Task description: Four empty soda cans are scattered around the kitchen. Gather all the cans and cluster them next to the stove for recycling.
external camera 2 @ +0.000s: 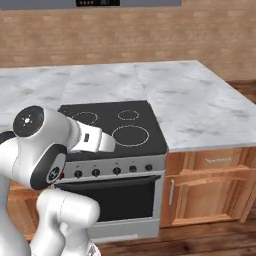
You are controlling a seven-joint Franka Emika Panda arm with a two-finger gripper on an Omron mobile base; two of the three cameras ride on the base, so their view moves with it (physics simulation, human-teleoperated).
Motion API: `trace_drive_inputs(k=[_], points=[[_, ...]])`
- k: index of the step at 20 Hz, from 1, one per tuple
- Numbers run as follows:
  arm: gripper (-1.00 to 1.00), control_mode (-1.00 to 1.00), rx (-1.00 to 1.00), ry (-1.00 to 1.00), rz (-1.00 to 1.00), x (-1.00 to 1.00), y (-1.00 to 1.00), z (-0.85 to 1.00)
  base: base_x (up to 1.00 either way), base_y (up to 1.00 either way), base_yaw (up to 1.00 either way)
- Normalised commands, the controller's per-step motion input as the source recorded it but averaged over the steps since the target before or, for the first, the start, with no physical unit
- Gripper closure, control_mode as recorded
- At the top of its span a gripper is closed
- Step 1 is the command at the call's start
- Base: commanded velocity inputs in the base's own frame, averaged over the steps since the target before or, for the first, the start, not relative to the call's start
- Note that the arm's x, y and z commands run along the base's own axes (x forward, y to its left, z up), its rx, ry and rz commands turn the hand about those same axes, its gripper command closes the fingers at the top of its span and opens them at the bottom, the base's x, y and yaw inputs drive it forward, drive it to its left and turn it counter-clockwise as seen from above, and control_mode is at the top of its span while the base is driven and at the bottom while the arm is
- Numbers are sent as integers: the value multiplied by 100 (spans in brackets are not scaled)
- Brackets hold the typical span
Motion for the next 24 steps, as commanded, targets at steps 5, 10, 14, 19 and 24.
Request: trace_drive_inputs(k=[5,10,14,19,24], points=[[-100,100,0,0,0,0,0,0,-27,-65,-47],[-100,100,0,0,0,0,0,0,-23,-42,-49],[-100,100,0,0,0,0,0,0,-14,-33,-52],[-100,100,0,0,0,0,0,0,-6,-35,-55],[-100,100,0,0,0,0,0,0,-1,-28,-56]])
